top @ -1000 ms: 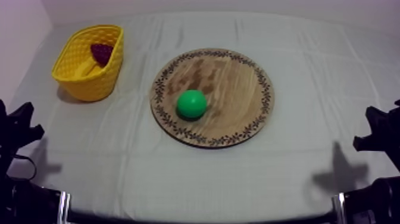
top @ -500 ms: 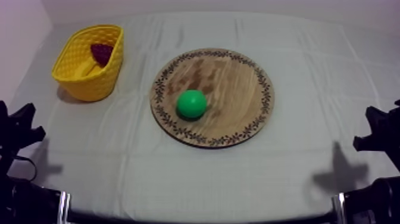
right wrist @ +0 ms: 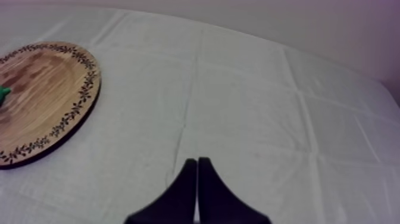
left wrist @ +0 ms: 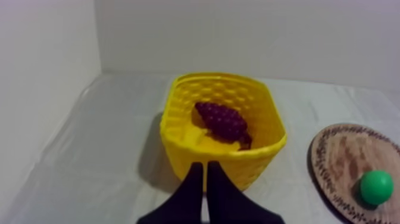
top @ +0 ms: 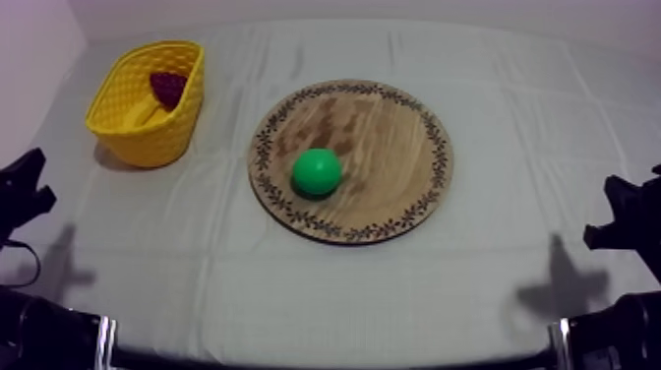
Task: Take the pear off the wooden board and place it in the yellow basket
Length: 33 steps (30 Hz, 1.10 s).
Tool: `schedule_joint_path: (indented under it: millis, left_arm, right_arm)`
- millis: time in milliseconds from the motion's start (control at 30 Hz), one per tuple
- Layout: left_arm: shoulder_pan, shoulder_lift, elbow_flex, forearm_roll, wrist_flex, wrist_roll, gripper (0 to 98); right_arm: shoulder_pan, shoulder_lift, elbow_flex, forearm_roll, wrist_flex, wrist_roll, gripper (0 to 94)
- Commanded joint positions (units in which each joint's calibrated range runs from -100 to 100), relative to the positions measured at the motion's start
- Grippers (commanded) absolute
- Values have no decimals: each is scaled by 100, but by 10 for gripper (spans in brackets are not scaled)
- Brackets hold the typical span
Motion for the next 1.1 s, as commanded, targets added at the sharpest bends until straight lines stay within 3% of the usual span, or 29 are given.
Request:
schedule_joint_path:
  millis: [0,400,667,1067]
  left_arm:
    - [53,360,-429,-3,2,13,0]
    - [619,1934,-2452,-23,529,-62,0]
    - [1302,3319,-4067,-130,1247,165,0]
    - [2105,5020,-5751,-155,1880,55,0]
  right_arm:
    - [-1,1,5,2,-4,-1,5]
    - [-1,1,5,2,-4,-1,5]
    - [3,1,5,2,-4,-1,5]
    - [7,1,5,2,-4,-1,5]
